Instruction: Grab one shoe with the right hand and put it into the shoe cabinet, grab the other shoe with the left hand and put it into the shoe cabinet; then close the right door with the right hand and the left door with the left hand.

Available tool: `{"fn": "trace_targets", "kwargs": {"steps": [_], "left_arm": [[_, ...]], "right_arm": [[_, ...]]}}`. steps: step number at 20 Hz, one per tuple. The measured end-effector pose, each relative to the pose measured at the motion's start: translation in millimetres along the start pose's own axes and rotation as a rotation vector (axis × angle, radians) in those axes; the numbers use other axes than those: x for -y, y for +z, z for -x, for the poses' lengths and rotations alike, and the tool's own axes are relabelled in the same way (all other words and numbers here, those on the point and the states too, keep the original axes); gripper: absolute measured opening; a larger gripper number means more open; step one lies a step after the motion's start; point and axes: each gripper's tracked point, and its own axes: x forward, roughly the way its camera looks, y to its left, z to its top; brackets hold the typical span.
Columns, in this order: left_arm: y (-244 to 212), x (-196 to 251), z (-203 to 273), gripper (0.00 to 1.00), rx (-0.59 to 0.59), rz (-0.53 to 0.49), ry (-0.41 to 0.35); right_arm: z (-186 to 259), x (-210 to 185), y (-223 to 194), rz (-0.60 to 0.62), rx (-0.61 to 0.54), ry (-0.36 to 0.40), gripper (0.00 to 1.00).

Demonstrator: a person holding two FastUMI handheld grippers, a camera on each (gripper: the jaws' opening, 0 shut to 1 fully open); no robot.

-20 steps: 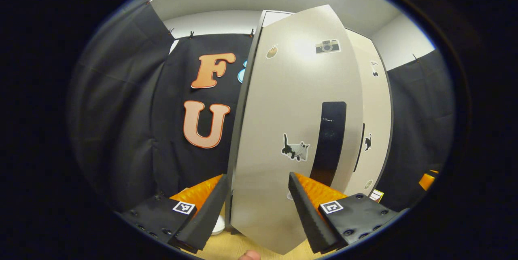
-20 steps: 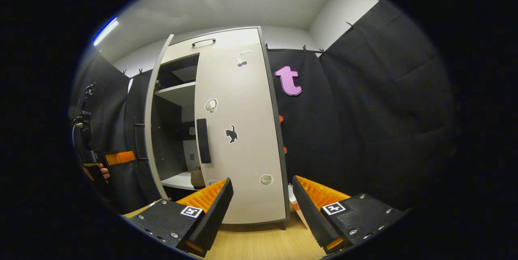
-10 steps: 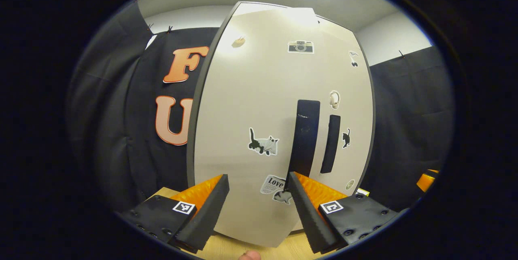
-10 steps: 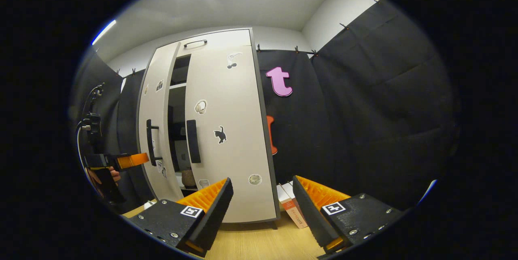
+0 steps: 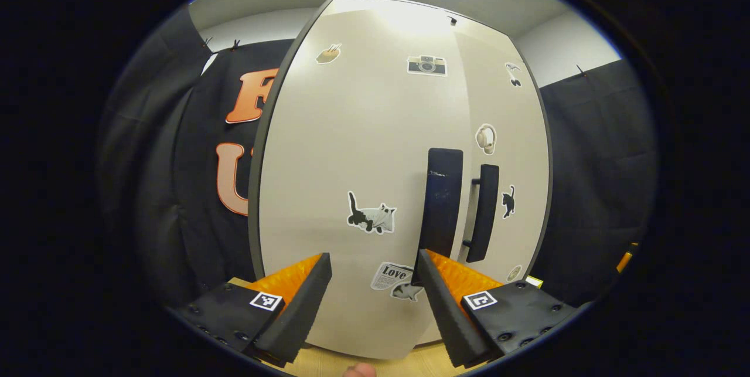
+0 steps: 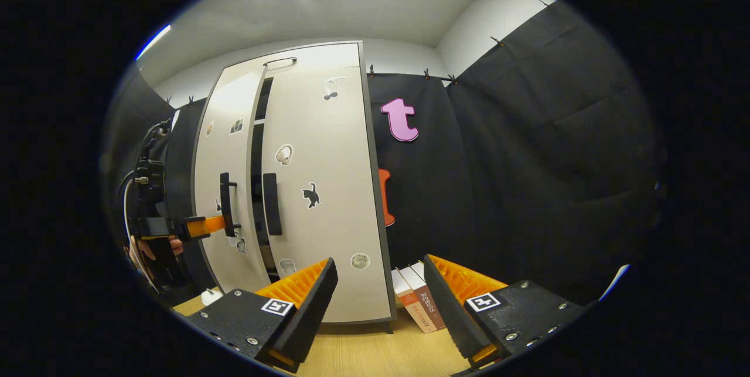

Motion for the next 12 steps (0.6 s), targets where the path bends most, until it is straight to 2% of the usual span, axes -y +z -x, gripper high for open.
{"fn": "trace_targets", "kwargs": {"steps": [8, 10, 11, 12], "left_arm": [[2.0, 5.3, -2.2, 0.99, -0.009, 0.003, -0.003], [2.2, 5.8, -2.2, 0.96, -0.01, 0.016, -0.005], [2.2, 5.6, -1.8, 0.99, -0.011, 0.02, -0.003], [0.4, 3.4, -0.1, 0.97, -0.015, 0.021, 0.005]], "right_arm": [[3.1, 16.5, -16.6, 0.01, -0.028, -0.021, 0.92], [3.0, 20.2, -20.7, 0.015, -0.036, -0.025, 0.92], [3.1, 21.6, -21.5, 0.018, -0.039, -0.026, 0.92], [2.1, 21.0, -22.3, 0.017, -0.04, -0.023, 0.92]]}}
